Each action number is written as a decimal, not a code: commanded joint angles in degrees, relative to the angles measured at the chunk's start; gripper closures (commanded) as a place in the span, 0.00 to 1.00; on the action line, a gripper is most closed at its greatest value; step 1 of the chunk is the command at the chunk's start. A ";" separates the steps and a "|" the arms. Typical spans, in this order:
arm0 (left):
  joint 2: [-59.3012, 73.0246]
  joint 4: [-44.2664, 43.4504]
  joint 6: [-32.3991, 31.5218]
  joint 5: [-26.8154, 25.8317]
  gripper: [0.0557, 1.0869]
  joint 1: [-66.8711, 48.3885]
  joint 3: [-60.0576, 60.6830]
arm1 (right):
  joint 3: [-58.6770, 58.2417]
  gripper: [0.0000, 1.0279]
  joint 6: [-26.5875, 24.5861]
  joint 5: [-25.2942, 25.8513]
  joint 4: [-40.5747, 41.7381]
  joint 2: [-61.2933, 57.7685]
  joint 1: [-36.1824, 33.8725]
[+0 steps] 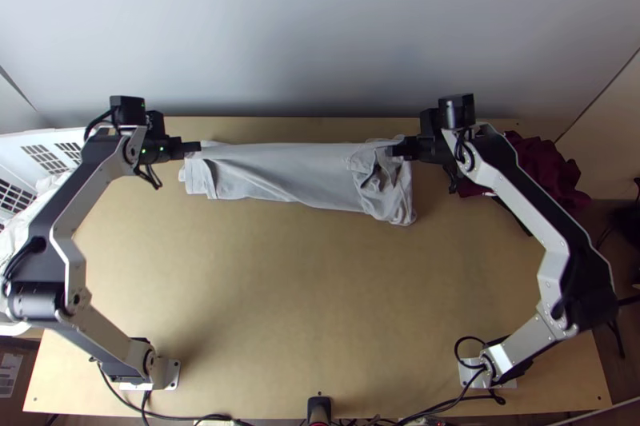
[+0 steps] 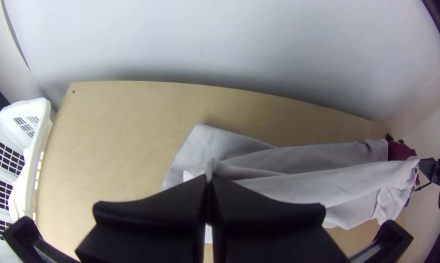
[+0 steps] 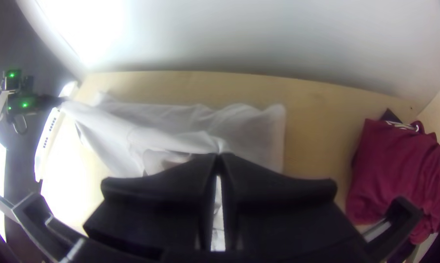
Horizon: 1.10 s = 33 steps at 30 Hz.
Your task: Fold the t-shirt
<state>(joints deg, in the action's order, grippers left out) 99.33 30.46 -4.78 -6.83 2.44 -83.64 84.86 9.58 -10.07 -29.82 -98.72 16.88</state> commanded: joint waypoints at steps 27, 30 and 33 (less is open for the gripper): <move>15.81 4.61 0.38 0.24 0.05 1.17 -9.26 | -1.19 0.03 -2.29 -0.04 10.84 -13.96 -1.94; 12.20 4.70 -0.94 -1.08 0.05 1.87 -9.97 | -2.15 0.03 -1.50 -0.04 8.55 -8.07 -2.12; 8.51 6.28 -0.94 -1.26 0.05 2.48 -9.70 | -4.44 0.03 -0.80 -0.04 7.15 -0.95 -2.03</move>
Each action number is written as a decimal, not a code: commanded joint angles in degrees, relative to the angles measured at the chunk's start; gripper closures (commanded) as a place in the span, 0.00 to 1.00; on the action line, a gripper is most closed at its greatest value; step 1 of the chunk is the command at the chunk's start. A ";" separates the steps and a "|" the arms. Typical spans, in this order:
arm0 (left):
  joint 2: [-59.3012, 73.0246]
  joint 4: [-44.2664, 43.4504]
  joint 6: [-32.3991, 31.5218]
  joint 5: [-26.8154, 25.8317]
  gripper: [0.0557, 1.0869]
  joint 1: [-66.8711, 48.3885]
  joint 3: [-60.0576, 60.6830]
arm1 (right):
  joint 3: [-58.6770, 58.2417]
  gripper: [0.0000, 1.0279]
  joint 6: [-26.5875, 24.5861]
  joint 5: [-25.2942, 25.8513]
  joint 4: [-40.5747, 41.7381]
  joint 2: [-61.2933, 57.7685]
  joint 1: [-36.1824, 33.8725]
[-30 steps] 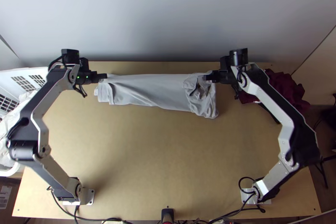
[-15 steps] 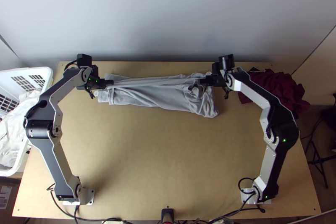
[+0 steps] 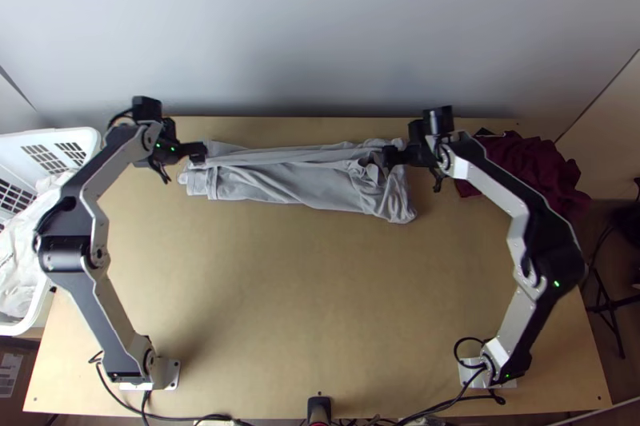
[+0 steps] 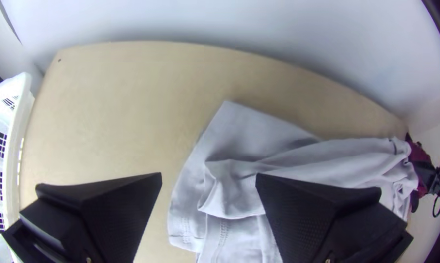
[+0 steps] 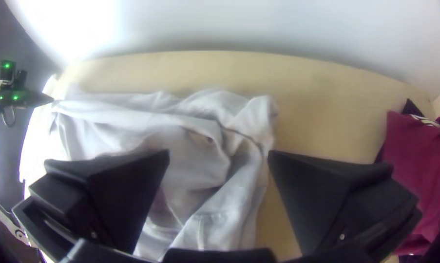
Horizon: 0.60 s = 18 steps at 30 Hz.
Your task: Fold the t-shirt
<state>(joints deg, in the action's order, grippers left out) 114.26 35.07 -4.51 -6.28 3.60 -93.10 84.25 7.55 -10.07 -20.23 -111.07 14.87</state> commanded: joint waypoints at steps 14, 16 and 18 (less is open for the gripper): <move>-5.27 -2.55 2.76 -16.83 0.05 10.47 12.24 | -8.22 0.04 1.50 -0.04 -13.70 33.28 3.23; -3.34 -3.25 2.67 -17.01 0.05 10.47 12.15 | -6.99 0.04 1.68 -0.04 -15.28 34.07 3.85; -2.37 -3.17 1.70 -19.91 0.05 10.47 11.80 | -5.76 0.04 1.68 0.05 -16.60 34.34 4.29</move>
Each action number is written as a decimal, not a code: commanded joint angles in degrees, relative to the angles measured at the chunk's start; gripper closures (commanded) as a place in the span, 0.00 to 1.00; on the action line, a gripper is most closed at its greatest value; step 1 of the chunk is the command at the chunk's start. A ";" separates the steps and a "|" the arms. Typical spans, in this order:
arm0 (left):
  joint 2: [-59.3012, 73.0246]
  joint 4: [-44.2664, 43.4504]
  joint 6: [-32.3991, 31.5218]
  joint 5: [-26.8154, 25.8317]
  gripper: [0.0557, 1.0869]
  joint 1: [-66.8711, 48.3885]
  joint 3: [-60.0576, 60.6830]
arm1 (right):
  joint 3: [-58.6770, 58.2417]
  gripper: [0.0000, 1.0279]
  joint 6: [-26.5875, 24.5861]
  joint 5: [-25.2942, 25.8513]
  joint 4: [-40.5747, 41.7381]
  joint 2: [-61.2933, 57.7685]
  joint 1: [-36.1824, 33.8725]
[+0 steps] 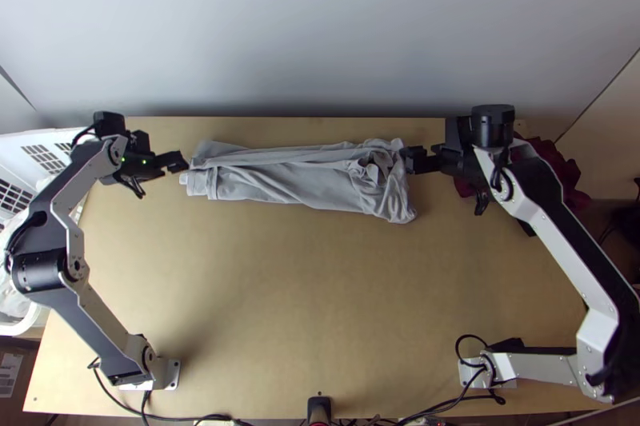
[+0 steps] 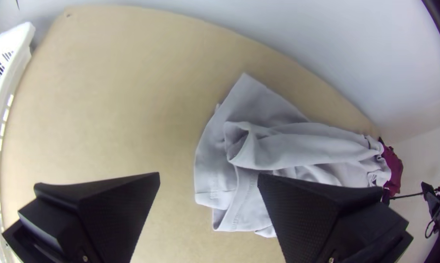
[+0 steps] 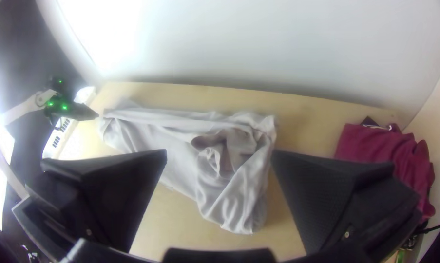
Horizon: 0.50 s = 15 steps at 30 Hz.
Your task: Fold the t-shirt
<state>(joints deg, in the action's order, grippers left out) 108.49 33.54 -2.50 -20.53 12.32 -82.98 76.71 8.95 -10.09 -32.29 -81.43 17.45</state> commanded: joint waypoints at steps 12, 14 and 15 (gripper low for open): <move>10.87 0.03 -8.04 -15.32 0.05 0.34 -6.67 | 3.63 0.04 1.95 0.16 -6.11 4.00 1.71; 11.84 0.03 -8.66 -15.32 0.05 -0.28 -7.64 | 3.36 0.04 2.30 0.16 -6.55 4.17 1.71; 12.10 0.12 -8.92 -15.32 0.05 -0.63 -8.07 | 3.19 0.04 2.39 0.16 -6.64 4.26 1.71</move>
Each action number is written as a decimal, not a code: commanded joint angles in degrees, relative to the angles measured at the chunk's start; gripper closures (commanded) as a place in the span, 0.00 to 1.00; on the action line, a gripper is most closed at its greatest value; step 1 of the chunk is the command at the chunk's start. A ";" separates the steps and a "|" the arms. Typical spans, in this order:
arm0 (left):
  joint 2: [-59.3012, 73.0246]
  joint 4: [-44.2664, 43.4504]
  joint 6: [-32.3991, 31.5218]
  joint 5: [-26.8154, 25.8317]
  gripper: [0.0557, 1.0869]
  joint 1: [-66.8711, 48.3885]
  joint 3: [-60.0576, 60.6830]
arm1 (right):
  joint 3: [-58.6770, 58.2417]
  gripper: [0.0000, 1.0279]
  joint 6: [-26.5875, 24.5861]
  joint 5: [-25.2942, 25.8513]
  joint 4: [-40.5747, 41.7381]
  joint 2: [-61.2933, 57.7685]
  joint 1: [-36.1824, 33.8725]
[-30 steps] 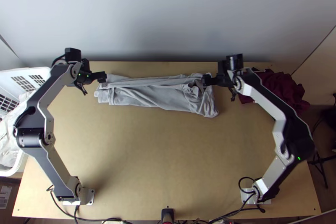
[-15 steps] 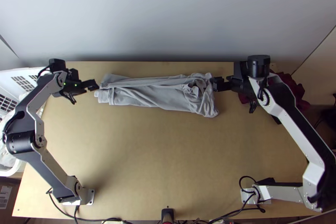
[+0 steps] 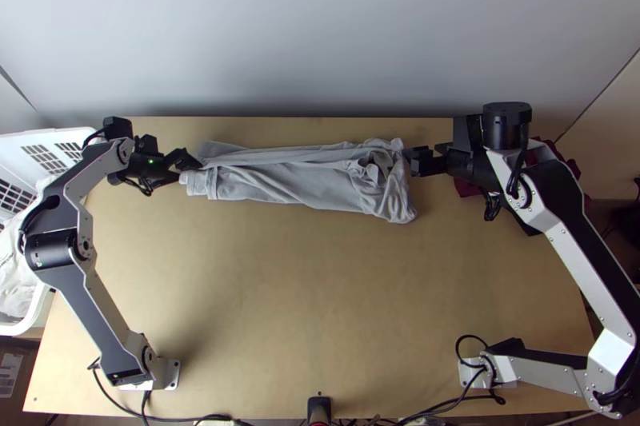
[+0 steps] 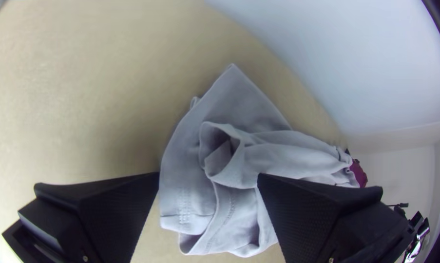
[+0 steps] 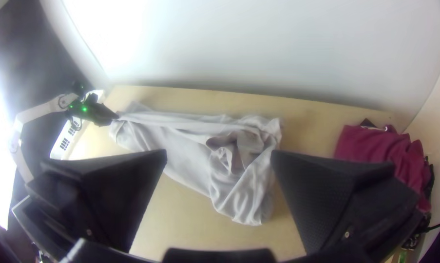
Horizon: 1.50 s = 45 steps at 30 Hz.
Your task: Fold the t-shirt
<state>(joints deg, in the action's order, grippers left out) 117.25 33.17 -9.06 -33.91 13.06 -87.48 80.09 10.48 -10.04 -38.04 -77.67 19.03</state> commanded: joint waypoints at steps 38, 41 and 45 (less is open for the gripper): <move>-4.05 8.32 -2.89 -3.35 0.96 -4.97 -5.95 | -9.43 0.04 2.88 0.02 -0.37 6.39 0.40; -5.81 10.25 -2.72 -2.30 0.96 -6.64 -7.44 | -10.75 0.04 2.97 0.02 0.34 7.18 0.40; -6.95 13.41 -1.84 1.39 0.96 -10.33 -10.16 | -13.21 0.04 3.23 0.02 2.01 9.03 0.49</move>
<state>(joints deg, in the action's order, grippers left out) 112.79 42.54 -12.23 -36.53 6.33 -94.26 70.08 13.45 -10.04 -37.78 -70.63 19.33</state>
